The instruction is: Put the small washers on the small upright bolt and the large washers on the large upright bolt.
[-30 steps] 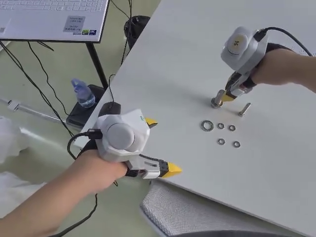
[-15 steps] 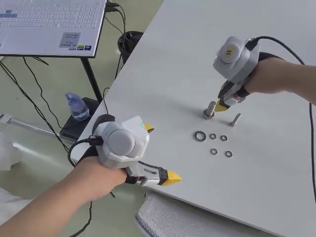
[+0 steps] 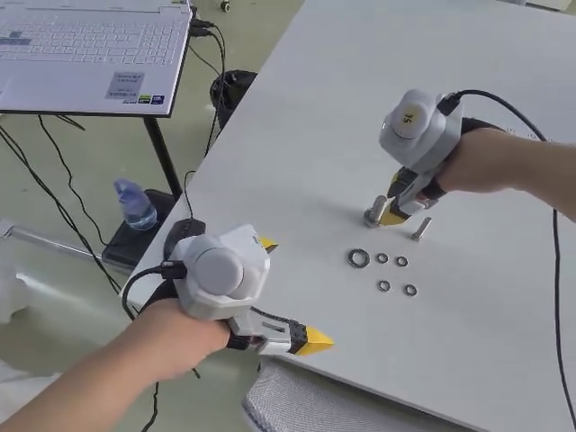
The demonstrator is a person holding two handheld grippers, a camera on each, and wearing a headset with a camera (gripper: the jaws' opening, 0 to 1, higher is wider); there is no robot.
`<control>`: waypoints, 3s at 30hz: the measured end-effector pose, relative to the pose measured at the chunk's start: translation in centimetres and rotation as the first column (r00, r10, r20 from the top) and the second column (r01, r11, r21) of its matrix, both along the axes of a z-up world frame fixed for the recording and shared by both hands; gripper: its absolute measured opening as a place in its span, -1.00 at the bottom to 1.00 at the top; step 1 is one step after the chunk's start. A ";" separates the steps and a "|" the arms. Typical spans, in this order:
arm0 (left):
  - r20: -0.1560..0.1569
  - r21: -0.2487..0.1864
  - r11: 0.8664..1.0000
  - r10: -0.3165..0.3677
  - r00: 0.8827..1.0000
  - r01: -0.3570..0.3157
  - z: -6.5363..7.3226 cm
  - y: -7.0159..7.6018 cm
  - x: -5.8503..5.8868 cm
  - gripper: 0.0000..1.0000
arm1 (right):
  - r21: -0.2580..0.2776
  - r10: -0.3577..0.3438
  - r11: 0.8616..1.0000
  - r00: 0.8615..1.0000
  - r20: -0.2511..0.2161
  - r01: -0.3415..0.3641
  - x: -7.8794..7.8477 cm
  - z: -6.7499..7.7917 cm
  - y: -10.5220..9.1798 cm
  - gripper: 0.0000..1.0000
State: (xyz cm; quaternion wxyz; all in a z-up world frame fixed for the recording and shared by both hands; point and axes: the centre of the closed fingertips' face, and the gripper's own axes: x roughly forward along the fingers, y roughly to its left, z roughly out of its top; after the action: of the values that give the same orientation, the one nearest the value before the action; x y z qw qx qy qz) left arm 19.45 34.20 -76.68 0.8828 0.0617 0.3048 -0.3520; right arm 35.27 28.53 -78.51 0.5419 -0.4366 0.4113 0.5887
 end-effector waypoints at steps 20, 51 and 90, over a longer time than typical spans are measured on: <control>-0.008 0.007 1.000 0.009 1.000 -0.009 -0.5 0.3 -0.2 0.96 | 0.017 0.009 1.000 1.000 -0.023 -0.009 -2.5 -0.8 0.2 -0.27; -0.006 -0.017 1.000 0.016 1.000 -0.016 -0.6 -0.3 0.4 0.91 | 0.008 -0.011 1.000 1.000 -0.029 0.012 -4.9 -5.2 0.7 -0.28; -0.016 -0.037 0.999 0.017 1.000 -0.017 -0.8 -0.4 1.0 0.88 | -0.001 -0.025 1.000 1.000 0.017 0.025 -3.7 -8.7 1.4 -0.30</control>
State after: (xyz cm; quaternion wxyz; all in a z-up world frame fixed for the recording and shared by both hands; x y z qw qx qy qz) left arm 20.50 33.84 -77.45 0.8844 0.0398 0.3053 -0.3506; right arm 31.53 29.94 -87.25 0.5524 -0.4368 0.4126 0.5777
